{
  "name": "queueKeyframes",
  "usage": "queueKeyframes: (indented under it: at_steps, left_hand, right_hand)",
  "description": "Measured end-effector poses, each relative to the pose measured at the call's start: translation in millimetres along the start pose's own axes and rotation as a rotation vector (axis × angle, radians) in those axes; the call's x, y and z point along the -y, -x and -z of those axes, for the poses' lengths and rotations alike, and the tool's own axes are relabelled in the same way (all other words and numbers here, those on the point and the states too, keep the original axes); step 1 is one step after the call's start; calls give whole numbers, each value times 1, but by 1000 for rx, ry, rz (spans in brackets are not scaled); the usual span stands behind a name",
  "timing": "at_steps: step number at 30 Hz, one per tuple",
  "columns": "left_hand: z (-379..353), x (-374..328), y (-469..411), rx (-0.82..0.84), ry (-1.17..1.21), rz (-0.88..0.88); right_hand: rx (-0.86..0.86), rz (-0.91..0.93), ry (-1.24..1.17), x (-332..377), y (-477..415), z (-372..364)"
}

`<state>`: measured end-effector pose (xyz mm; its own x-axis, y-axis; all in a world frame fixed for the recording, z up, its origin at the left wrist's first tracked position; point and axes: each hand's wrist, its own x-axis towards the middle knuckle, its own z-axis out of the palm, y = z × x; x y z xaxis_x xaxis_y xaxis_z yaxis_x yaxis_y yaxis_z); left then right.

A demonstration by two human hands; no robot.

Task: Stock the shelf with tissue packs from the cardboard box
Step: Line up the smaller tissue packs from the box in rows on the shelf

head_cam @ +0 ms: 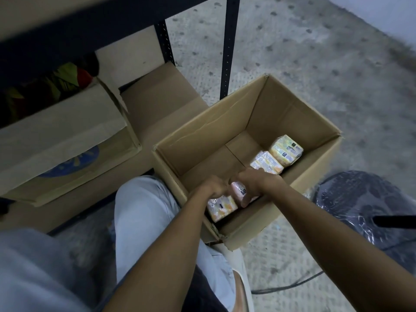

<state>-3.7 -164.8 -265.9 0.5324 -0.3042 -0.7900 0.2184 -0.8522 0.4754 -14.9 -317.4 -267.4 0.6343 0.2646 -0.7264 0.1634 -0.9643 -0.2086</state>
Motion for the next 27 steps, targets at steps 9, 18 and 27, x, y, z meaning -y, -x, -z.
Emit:
queueKeyframes:
  at_steps: [9, 18, 27]
  left_hand:
    - [30, 1, 15, -125, 7, -36]
    - [47, -9, 35, -140, 4, -109]
    - [71, -12, 82, -370, 80, -200]
  right_hand:
    - [-80, -123, 96, 14, 1, -2]
    - [-227, -147, -129, 9, 23, 10]
    - [-504, -122, -273, 16, 64, 30]
